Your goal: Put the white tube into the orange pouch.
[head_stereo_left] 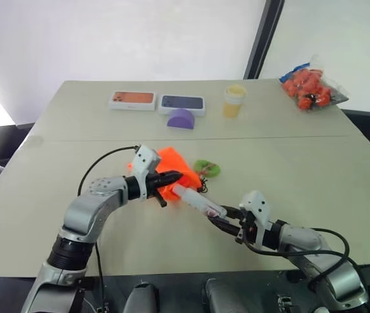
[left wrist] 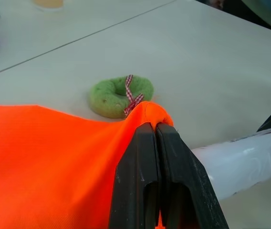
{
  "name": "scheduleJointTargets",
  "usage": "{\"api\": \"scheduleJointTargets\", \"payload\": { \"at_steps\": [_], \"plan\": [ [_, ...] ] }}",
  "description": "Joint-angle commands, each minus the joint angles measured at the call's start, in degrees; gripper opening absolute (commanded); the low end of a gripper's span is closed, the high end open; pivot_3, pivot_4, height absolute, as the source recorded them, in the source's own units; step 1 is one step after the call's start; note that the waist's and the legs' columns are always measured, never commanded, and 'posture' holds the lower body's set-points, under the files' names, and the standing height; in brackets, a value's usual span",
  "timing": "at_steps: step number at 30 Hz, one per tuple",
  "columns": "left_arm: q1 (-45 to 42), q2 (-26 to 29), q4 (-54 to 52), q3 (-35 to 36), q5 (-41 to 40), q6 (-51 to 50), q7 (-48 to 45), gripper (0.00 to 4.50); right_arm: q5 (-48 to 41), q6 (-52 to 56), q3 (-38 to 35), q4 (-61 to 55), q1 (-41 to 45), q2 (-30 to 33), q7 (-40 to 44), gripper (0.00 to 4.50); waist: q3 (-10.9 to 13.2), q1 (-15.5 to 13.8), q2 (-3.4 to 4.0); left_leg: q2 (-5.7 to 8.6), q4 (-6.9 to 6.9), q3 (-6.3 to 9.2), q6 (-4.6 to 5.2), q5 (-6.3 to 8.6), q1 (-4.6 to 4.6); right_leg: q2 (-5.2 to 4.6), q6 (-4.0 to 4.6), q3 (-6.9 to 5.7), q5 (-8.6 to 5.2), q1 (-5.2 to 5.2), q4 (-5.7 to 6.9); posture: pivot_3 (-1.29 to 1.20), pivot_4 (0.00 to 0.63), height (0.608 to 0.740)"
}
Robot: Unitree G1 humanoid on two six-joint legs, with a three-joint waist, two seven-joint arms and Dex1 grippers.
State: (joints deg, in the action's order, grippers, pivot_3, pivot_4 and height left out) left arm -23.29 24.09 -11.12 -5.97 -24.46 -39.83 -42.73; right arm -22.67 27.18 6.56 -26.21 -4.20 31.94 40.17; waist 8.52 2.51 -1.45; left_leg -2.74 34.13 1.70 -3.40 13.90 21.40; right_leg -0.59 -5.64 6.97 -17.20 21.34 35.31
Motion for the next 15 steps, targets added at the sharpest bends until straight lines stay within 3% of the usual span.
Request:
{"api": "scheduleJointTargets", "payload": {
  "at_steps": [1, 15],
  "plan": [
    [-1.3, 0.1, -2.5, -0.7, -1.1, -0.3, -1.1, 0.0, -0.4, -1.2, -0.4, -1.8, 1.0, -1.0, -0.2, 1.33, 0.0, 0.0, 0.0, 0.0, 0.0, 0.0, 0.0, 0.0, 0.0, 0.0, 0.0, 0.0, 0.0, 0.0, 0.0, 0.0, 0.15, 0.723],
    [-1.3, 0.6, -7.9, -5.6, -1.1, -2.7, -2.9, 0.0, 4.3, 4.0, 1.4, 2.2, 9.3, -9.2, -11.1, 1.33, 0.0, 0.0, 0.0, 0.0, 0.0, 0.0, 0.0, 0.0, 0.0, 0.0, 0.07, 0.01, 0.04, 0.01, 0.01, 0.0, 0.15, 0.723]
  ]
}}
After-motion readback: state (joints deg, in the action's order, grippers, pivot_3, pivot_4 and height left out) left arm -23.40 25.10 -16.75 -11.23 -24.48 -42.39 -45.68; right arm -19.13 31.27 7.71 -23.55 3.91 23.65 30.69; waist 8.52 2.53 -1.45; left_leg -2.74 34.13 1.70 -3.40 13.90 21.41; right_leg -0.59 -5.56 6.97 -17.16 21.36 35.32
